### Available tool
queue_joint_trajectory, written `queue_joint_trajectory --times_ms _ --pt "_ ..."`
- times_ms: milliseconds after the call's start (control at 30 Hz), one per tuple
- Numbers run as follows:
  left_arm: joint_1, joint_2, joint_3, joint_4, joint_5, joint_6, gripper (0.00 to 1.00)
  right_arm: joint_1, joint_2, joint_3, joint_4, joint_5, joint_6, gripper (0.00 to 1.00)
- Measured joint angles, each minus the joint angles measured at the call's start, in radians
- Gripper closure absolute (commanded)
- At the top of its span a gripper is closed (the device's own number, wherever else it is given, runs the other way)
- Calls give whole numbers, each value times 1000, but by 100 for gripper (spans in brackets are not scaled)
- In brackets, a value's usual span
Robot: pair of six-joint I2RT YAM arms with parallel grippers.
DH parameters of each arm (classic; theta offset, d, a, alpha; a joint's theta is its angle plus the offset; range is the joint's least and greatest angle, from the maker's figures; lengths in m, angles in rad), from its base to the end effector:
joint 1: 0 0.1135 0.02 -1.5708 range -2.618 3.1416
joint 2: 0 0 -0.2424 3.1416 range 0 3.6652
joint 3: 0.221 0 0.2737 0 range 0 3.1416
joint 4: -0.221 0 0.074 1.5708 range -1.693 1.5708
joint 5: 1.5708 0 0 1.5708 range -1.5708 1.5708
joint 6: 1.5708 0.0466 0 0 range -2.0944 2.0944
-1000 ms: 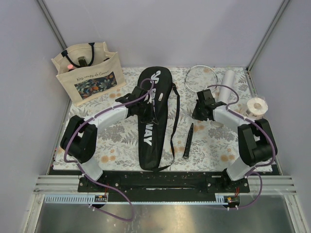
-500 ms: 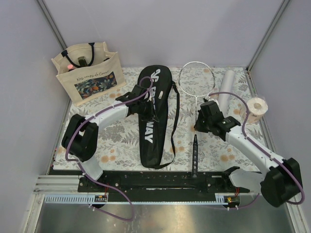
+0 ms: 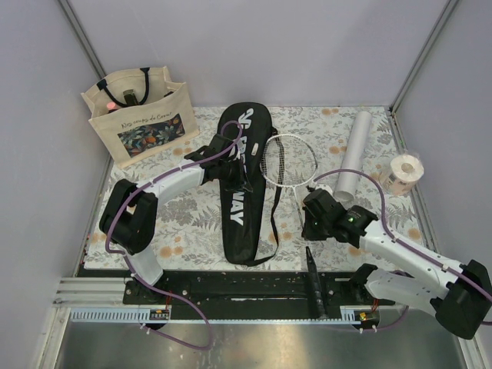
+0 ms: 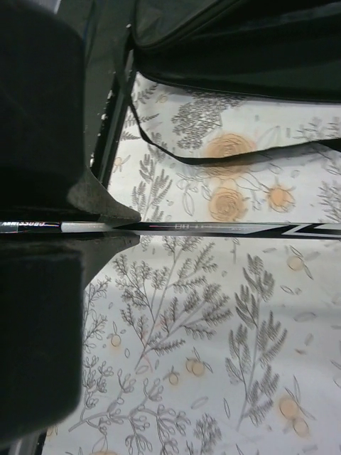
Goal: Pack up the badminton gear
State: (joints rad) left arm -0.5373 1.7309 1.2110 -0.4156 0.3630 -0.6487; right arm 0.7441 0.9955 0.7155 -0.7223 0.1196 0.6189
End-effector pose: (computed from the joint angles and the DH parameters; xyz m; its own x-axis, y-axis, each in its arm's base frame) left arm 0.3266 -0.2138 0.1776 -0.9495 -0.0918 -0.3002 0.1078 0.8029 -0.5863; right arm 0.1701 0.1490 0.1994 -0.8677 -0.0159 -0.4968 -0.1496 0.9615 0.2304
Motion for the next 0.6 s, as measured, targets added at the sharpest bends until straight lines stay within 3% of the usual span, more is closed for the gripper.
queue_joint_trajectory --times_ms 267,600 --pt "0 0 0 8 1 1 100 89 47 -23 28 3 43 100" --pt "0 0 0 20 16 3 100 93 117 -30 233 -4 61 100"
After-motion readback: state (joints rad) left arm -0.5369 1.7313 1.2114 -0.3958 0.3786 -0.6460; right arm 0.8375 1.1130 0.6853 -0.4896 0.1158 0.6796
